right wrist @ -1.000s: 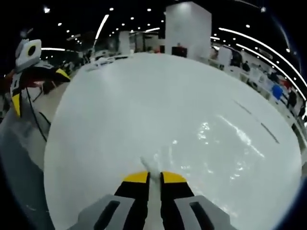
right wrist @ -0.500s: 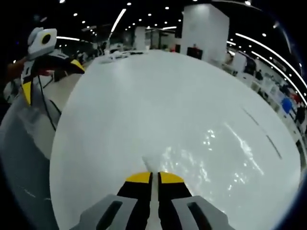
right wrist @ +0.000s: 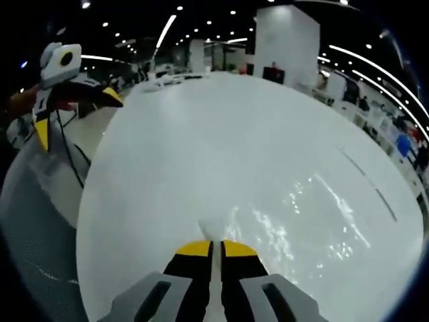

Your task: Open the resealable bag by pulling the two sides of the seal apart until the entire bag opening is separated and visibly accessible.

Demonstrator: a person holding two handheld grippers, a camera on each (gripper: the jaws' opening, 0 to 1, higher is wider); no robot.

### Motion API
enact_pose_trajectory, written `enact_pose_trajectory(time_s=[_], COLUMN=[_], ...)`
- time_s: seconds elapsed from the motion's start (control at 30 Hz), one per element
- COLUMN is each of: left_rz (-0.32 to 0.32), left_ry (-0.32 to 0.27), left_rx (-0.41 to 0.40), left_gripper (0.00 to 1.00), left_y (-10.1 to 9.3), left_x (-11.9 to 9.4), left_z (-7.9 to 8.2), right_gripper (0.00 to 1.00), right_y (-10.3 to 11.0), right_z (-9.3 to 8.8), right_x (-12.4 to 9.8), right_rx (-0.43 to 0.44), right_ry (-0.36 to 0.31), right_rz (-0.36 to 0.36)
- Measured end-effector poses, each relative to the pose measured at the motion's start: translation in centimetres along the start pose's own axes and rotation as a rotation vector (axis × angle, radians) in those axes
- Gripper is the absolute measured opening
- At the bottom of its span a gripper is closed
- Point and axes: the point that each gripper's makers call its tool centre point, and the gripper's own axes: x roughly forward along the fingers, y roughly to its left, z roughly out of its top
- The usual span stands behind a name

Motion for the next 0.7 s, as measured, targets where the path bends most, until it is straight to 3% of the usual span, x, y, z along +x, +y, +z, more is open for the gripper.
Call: enact_pose_trajectory(time_s=[0.23,0.6,0.7], left_rz=[0.002,-0.056,-0.065], left_ry=[-0.019,-0.003,0.000], left_rx=[0.002,0.070,0.078], left_gripper=[0.81,0.78,0.76], left_y=[0.0,-1.2,-1.5], left_x=[0.5,1.7,1.9], left_z=[0.6,0.8,0.8], right_gripper=[0.00,0.00,0.00], right_y=[1.0,2.9,3.2], right_z=[0.1,0.2,0.3], right_x=[-0.4,-1.2,-1.4], right_rx=[0.007,0.005,0.039], right_ry=[-0.004,-0.013,-0.025], right_rz=[0.022,0.035,0.031])
